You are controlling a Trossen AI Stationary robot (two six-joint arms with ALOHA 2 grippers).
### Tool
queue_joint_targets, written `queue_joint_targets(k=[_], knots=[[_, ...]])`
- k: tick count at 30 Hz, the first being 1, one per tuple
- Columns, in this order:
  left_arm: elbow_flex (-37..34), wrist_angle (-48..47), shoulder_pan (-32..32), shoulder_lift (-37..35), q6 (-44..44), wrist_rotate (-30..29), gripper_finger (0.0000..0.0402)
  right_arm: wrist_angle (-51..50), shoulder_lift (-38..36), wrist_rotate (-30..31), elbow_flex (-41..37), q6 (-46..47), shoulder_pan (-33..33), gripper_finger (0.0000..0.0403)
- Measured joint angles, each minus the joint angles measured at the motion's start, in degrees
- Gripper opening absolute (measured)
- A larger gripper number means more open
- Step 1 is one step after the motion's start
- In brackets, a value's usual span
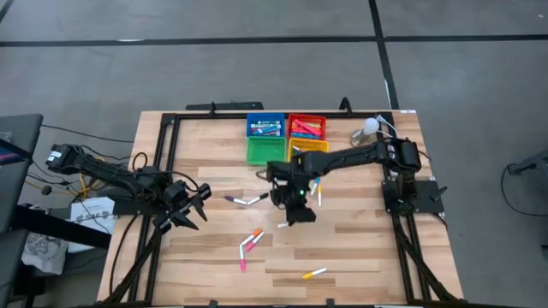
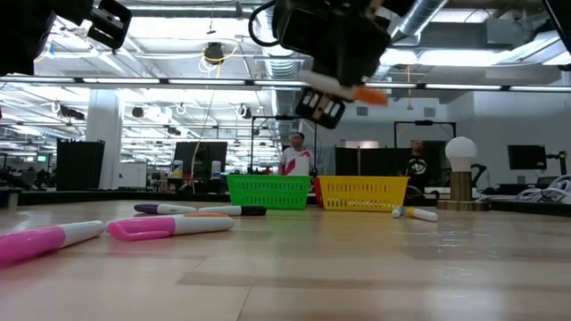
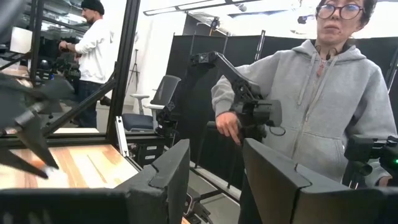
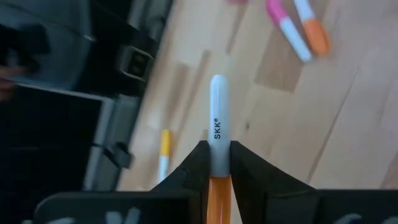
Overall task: Pick & Place Markers
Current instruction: Put the orange highlighter in the green bin
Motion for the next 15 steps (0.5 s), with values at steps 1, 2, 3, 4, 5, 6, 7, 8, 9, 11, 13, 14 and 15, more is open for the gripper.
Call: queue_joint_targets(k=[1,2,3,4,5,6,7,8,9,11,13,14,15], knots=[[0.00,0.00,-0.01,-0.01,0.00,0.00,0.0150,-0.37,0.00,-1.76,0.81,0.00,-0.81,0.0044],[0.00,0.00,-0.02,-0.01,0.00,0.00,0.0150,-0.43,0.00,-3.47,1.60,0.00,-1.61,0.0044],[0.00,0.00,-0.02,0.00,0.00,0.00,0.0150,-0.46,0.00,-5.04,2.39,0.00,-2.37,0.0044],[0.00,0.00,-0.01,0.00,0.00,0.00,0.0150,-0.54,0.00,-6.44,3.10,0.00,-3.09,0.0044],[0.00,0.00,-0.01,-0.01,0.00,0.00,0.0150,-0.62,0.00,-7.52,3.88,0.00,-3.75,0.0044],[0.00,0.00,-0.02,0.00,0.00,0.00,0.0150,-0.64,0.00,-8.44,4.75,0.03,-4.40,0.0044],[0.00,0.00,-0.02,0.00,0.00,0.00,0.0150,-0.59,0.00,-9.35,5.64,0.18,-4.98,0.0045],[0.00,0.00,-0.02,0.00,0.00,0.00,0.0150,-0.49,-0.02,-10.01,6.45,0.42,-5.57,0.0045],[0.00,0.00,-0.02,0.00,0.00,0.00,0.0150,-0.47,-0.02,-10.16,7.17,0.84,-6.08,0.0045],[0.00,0.00,-0.01,0.00,0.00,0.00,0.0150,-0.52,-0.02,-10.11,8.39,1.44,-7.00,0.0044],[0.00,0.00,-0.02,0.00,0.02,0.00,0.0150,-0.47,-0.02,-10.06,9.49,1.47,-7.74,0.0044],[0.00,0.00,-0.02,0.00,0.02,0.00,0.0150,-0.47,-0.04,-9.81,9.92,1.48,-8.06,0.0044],[0.00,-0.01,-0.01,0.00,0.02,0.00,0.0150,-0.47,-0.04,-9.11,10.23,1.49,-8.36,0.0044]])
